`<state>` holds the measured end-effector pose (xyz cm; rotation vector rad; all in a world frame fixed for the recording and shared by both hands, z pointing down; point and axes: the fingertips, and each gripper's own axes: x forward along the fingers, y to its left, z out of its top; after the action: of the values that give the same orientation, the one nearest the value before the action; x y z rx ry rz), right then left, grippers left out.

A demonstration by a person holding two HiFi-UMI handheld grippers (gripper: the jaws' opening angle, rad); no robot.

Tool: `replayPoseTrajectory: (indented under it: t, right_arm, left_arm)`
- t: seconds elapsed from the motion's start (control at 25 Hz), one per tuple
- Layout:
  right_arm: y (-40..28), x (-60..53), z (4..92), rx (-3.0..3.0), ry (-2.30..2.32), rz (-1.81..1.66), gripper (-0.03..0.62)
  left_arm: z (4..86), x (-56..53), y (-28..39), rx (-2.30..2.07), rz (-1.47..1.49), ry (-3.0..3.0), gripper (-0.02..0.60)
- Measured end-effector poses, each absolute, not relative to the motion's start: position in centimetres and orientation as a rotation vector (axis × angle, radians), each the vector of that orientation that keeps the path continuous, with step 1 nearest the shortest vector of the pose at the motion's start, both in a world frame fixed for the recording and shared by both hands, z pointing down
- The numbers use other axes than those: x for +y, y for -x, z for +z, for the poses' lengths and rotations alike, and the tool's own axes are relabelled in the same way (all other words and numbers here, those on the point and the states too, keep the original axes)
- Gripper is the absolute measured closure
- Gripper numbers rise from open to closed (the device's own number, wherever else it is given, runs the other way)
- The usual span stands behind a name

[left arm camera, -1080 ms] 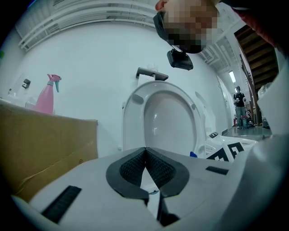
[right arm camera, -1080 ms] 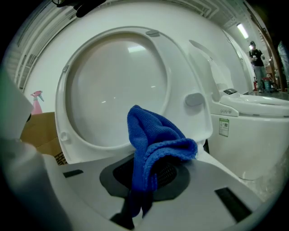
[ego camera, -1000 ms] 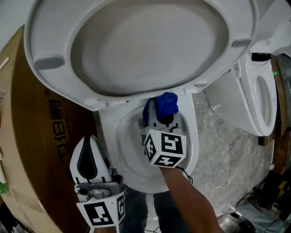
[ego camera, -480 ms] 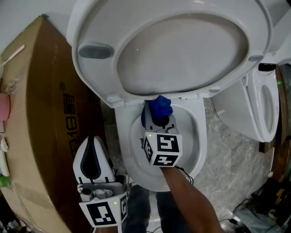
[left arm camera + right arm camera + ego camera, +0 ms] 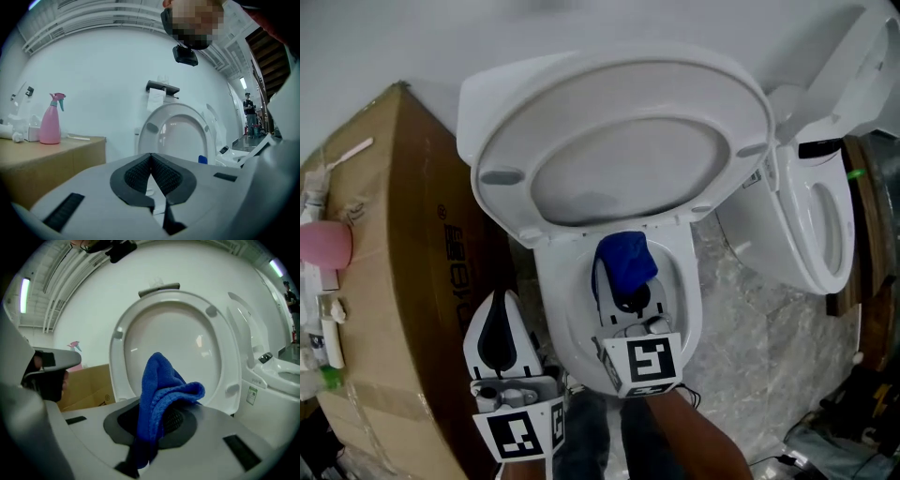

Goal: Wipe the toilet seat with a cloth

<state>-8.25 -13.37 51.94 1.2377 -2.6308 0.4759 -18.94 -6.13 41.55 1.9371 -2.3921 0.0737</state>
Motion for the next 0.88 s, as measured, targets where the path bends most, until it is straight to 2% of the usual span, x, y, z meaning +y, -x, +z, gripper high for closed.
replayPoseTrajectory:
  t: [0.16,0.52,0.88]
  right_arm:
    - [6.5,-12.3,42.7,-2.751,-1.280,0.331,0.528]
    - [1.5,-8.8,24.0,-2.812,-1.288,0.234,0.529]
    - [-2.9,-6.7,9.4,-2.865,-1.337,0.017,0.528]
  left_arm:
    - [36.9,-6.7,17.2,-2.370,0.055,-1.969,0.566]
    - [25.4,-5.2,12.1,-2.260,0.052,-2.020,0.566]
    - [13.9,-3.1,7.4,-2.221,0.011,-2.110,0.566]
